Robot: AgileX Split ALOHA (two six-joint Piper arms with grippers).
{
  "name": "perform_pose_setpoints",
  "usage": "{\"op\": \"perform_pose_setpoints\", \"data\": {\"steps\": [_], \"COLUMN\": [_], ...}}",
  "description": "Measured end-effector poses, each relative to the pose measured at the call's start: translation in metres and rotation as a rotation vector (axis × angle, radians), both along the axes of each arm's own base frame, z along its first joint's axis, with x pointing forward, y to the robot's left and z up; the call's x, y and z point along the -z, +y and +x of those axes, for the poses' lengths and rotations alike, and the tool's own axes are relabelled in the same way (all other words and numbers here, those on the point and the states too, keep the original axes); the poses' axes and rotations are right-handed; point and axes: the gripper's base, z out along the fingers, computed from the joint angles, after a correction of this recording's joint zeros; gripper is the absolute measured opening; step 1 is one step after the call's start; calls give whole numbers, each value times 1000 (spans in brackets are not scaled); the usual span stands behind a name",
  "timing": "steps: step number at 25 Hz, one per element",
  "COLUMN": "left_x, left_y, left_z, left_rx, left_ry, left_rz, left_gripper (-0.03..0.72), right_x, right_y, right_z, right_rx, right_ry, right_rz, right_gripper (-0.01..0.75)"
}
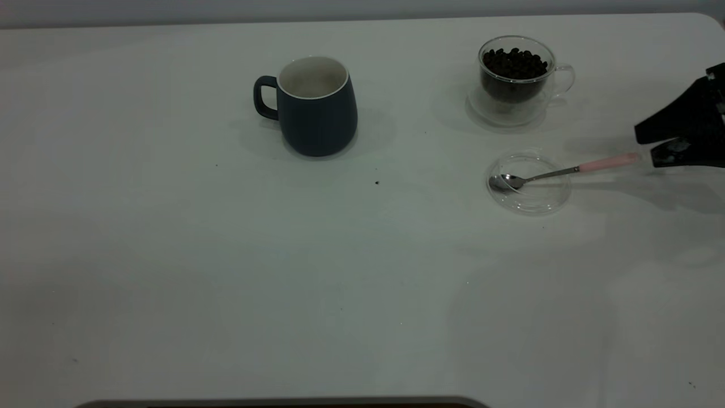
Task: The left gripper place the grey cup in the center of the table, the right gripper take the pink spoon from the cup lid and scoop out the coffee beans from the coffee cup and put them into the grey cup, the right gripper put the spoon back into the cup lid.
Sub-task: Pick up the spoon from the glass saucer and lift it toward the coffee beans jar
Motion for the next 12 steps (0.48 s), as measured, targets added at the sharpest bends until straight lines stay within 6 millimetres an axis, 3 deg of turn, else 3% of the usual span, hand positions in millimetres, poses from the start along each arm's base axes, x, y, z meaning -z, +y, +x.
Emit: {"op": "perform_pose_setpoints", "data": {"steps": [4,12], "left_x": [0,0], "left_y": [0,0], "left_z": [0,0], "left_rx": [0,0], "left_ry": [0,0], "left_rz": [0,0], "left_gripper": [586,586], "right_x": [2,22], "right_y": [1,4], "right_z": [1,-3], "right_rx": [12,35], "right_ry": [-19,15], "right_rz": [13,51], "right_gripper": [612,610]}}
